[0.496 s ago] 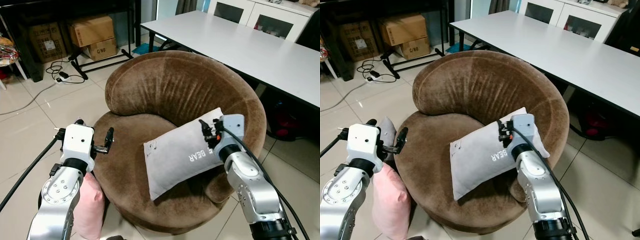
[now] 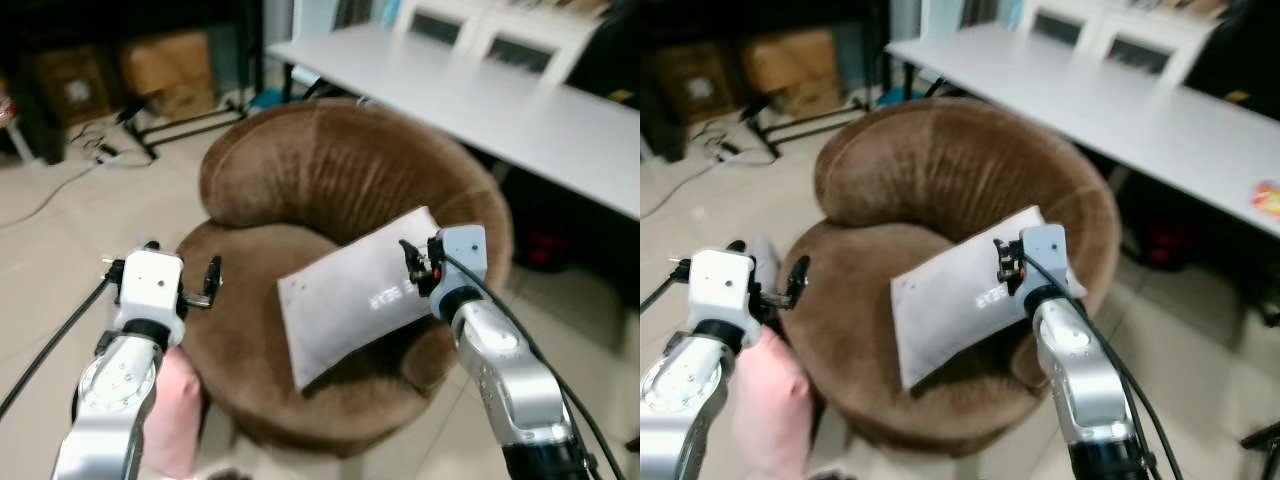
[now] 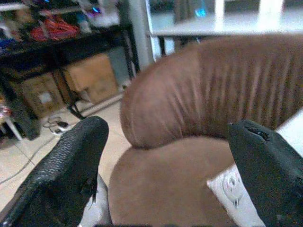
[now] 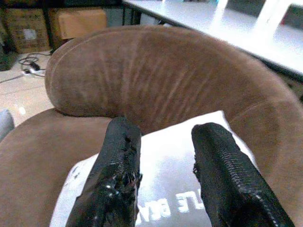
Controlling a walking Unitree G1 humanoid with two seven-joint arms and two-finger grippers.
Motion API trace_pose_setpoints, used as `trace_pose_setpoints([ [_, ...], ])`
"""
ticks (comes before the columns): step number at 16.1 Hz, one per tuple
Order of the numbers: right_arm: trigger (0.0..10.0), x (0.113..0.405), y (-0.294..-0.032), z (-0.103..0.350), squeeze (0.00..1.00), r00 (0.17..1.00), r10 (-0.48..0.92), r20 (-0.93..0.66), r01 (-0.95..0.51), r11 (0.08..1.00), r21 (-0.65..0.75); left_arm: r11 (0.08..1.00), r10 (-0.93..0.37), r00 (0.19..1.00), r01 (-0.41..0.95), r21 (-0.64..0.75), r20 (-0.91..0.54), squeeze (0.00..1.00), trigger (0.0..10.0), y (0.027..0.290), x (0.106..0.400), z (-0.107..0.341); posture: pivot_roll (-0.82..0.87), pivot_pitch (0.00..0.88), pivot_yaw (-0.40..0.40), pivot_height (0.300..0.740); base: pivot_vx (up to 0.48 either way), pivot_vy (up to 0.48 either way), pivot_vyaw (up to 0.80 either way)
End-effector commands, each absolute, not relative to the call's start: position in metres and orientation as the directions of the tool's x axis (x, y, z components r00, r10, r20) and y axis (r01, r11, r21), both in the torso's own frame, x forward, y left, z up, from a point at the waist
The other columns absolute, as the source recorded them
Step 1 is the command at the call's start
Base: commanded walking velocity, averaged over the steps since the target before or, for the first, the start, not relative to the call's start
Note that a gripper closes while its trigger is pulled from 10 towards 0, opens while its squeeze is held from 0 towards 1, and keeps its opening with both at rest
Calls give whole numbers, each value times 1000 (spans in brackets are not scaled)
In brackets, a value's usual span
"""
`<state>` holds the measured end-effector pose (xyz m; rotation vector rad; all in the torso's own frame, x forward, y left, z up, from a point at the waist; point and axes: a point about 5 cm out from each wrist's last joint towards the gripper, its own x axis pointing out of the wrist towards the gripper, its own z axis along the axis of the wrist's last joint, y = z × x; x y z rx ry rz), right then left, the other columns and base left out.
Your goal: Move the pillow to the sofa from floor
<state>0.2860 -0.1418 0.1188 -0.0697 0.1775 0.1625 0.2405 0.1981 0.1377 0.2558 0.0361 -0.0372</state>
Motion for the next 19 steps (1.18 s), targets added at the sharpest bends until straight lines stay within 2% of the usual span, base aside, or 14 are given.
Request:
trace_pose_setpoints([
  [1,10000,288,-142,121,0,971,152,-187,-167,984,-68,967,-28,999,38,252,-42,0,10000,196,238,136,-7,0,-75,740,0,0,0],
  [8,10000,286,-143,120,0,967,147,-207,-168,982,-84,969,-24,999,35,245,-46,0,10000,195,237,133,-5,0,-82,740,-258,0,0],
  [16,10000,289,-143,121,0,964,158,-216,-182,978,-97,972,5,999,6,236,-49,0,10000,196,237,131,-5,0,-98,740,0,0,0],
  [19,10000,291,-144,123,0,963,163,-214,-188,977,-103,974,16,999,-6,225,-43,0,10000,195,238,132,-6,0,-107,740,0,321,0],
])
